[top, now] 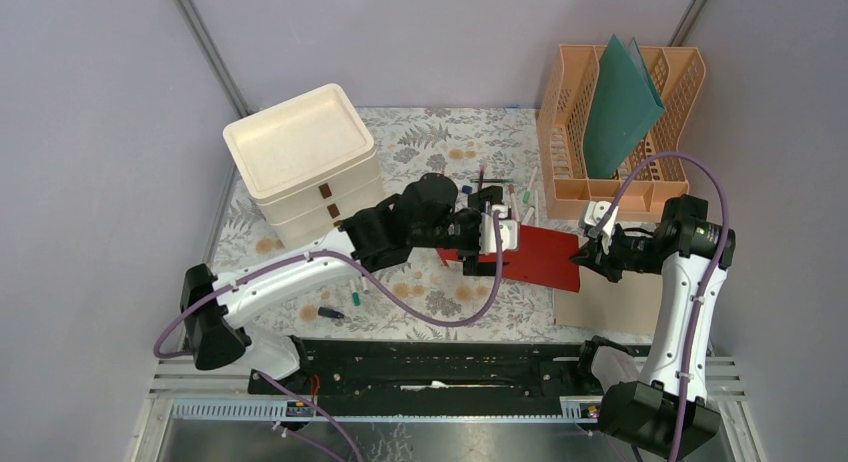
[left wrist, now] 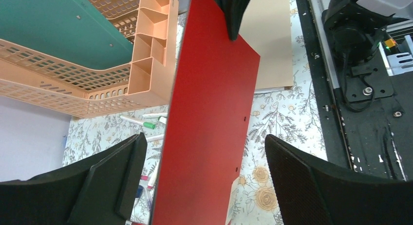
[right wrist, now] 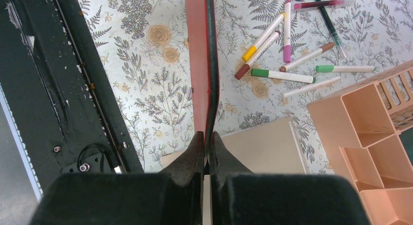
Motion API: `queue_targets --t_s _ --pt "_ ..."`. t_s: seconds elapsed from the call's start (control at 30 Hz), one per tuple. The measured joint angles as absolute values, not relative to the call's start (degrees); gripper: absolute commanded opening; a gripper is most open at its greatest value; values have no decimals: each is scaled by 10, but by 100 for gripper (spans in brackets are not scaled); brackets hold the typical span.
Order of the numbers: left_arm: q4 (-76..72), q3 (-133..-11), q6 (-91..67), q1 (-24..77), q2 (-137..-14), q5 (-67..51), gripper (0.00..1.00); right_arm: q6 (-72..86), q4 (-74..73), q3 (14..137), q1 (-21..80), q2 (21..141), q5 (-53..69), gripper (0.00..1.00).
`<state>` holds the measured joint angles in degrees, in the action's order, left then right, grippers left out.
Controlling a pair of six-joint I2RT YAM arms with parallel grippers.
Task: Organize the desk
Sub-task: Pick up the folder from the folder.
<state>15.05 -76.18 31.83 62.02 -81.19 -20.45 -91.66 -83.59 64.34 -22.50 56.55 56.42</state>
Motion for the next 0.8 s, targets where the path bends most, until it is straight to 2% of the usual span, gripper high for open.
queue_targets --t_s 0.17,0.37,0.4,0.47,0.57,0.6,0.7,0.73,0.8 --pt "171 -821 326 591 -868 -220 78 -917 -836 643 -225 563 564 0" --pt "219 -865 342 569 -925 -232 66 -917 -836 643 -225 562 564 0" --pt "227 -867 345 569 -929 -236 57 -917 -836 643 -225 562 564 0" --pt "242 -867 349 570 -935 -243 26 -917 -836 643 -225 562 564 0" --pt "253 -867 354 571 -938 -252 3 -918 -836 643 -225 562 564 0" --pt "261 -868 351 571 -938 -257 0 -920 -833 643 -225 562 564 0" --pt "271 -868 349 574 -939 -263 0 -928 -823 642 -225 562 561 1" --pt "273 -869 347 574 -939 -264 0 -928 -823 642 -225 562 561 7" --pt "273 -869 341 574 -938 -264 0 -926 -822 642 -225 561 561 32"
